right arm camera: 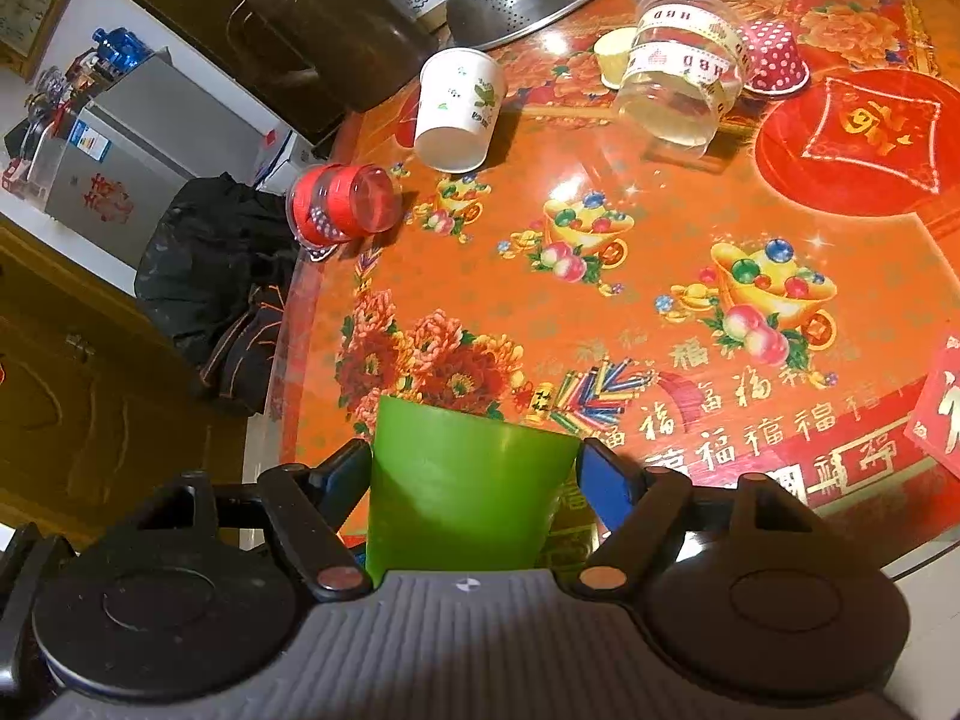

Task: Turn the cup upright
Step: 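Hold the green cup in the left gripper while the right gripper grasps its rim, then lift the green cup with the right gripper and rotate it upright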

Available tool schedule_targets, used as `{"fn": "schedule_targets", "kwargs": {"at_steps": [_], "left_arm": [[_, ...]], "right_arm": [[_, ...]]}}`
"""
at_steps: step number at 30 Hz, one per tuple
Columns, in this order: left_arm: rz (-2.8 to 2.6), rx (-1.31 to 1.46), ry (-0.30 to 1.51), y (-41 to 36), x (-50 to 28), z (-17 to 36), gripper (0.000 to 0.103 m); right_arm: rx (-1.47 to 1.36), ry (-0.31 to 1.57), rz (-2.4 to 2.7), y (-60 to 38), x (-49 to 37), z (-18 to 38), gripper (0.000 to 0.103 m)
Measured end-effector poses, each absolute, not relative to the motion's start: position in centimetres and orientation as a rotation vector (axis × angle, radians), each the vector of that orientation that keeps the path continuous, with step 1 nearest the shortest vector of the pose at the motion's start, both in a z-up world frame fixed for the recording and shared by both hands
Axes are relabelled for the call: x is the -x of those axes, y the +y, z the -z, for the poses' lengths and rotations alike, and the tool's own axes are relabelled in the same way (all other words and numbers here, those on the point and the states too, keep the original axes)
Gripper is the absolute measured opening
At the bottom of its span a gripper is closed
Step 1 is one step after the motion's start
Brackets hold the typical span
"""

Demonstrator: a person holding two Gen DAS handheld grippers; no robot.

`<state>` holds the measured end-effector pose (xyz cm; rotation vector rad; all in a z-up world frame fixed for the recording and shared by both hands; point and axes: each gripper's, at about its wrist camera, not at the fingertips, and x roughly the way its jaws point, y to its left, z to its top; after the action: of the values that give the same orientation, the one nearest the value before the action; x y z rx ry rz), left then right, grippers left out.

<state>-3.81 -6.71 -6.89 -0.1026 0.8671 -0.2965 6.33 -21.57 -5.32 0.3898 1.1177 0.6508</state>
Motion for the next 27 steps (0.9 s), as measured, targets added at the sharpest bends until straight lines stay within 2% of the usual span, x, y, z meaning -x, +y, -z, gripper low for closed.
{"fn": "schedule_targets", "kwargs": {"at_steps": [2, 8, 18, 21, 27], "left_arm": [[0.301, 0.102, 0.865, -6.2, 4.1, 6.9, 0.077], [0.313, 0.174, 0.820, -3.1, 5.6, 6.2, 0.078], [0.225, 0.277, 0.680, 2.7, 8.0, 4.2, 0.078], [0.202, 0.324, 0.613, 4.4, 8.4, 3.4, 0.078], [0.157, 0.345, 0.490, 6.1, 9.0, 2.2, 0.078]], "right_arm": [[-0.385, 1.114, -0.646, -21.4, -6.2, 5.3, 0.076], [-0.403, 1.107, -0.649, -21.6, -6.3, 5.2, 0.076], [-0.368, 0.992, -0.674, -21.1, -5.2, 4.4, 0.075], [-0.332, 0.857, -0.665, -21.2, -3.9, 3.5, 0.075], [-0.177, 0.428, -0.571, -20.8, 1.3, 1.9, 0.075]]}}
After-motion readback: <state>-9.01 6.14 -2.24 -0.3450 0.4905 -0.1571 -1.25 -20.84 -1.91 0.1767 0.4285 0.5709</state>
